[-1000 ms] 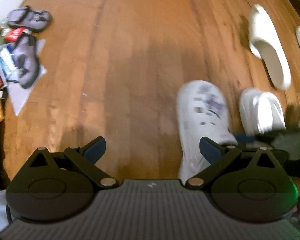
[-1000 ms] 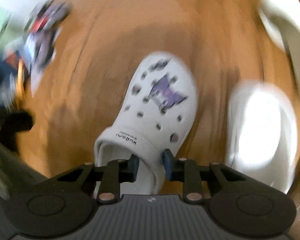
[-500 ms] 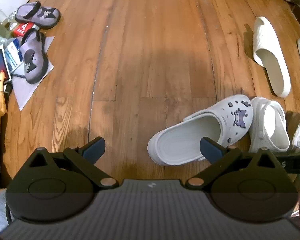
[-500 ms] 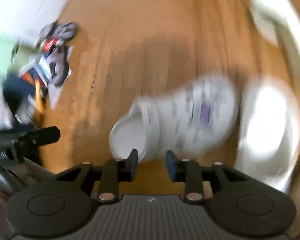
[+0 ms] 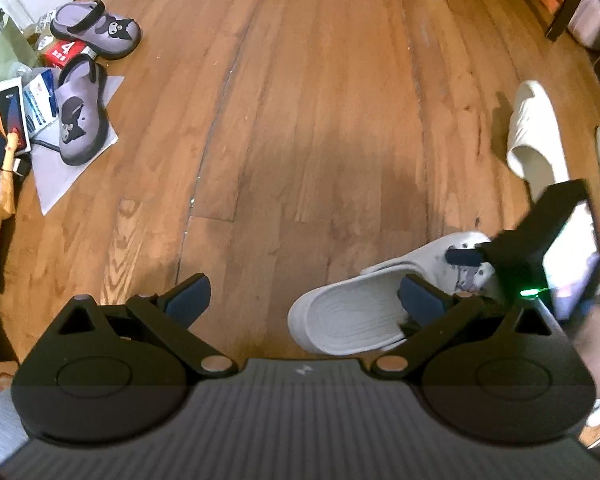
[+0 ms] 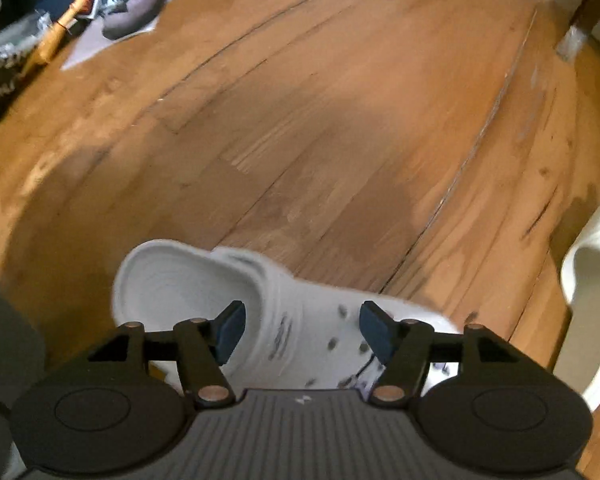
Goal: Organize scattered shoes
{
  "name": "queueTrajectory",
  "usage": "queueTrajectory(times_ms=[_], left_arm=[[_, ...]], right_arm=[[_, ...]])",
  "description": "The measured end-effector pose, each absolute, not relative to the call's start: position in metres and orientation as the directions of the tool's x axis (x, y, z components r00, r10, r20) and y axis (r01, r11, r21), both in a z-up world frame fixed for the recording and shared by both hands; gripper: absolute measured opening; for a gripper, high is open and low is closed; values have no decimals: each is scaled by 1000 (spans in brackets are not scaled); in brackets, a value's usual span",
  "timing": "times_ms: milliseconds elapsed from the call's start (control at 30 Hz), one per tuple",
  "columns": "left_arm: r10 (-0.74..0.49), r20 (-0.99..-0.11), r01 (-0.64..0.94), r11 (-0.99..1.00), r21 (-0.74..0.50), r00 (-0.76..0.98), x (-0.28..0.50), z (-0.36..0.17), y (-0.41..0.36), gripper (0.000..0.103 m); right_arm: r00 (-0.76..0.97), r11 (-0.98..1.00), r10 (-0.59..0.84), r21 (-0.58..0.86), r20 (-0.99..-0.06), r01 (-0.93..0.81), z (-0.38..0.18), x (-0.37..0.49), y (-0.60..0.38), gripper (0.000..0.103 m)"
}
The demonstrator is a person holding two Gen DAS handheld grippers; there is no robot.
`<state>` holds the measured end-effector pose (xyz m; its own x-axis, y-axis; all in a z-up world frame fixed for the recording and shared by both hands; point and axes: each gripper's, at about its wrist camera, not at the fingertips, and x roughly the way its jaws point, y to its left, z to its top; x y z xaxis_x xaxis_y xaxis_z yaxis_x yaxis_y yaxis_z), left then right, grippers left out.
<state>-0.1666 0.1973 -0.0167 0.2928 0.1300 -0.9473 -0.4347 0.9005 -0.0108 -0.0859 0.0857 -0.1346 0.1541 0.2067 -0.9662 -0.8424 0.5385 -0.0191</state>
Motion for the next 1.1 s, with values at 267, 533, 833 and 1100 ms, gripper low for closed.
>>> queueTrajectory(times_ms=[267, 533, 833, 1100], left_arm=[[106, -923, -524, 844, -113, 369, -178, -3, 220, 103], [131, -924, -567, 817, -104, 358, -180, -7, 232, 103], [104, -942, -517, 852, -82, 320, -171, -20, 223, 103], [63, -948, -523, 845, -116, 313, -158, -31, 216, 103]], right_arm=[[122, 689, 228, 71, -966, -721, -140, -59, 86, 33], [-192, 881, 414, 444, -890, -161, -148, -28, 26, 17], [-258, 899, 387, 425, -885, -109, -142, -58, -27, 19], [-235, 912, 410, 390, -881, 129, -112, -67, -88, 79]])
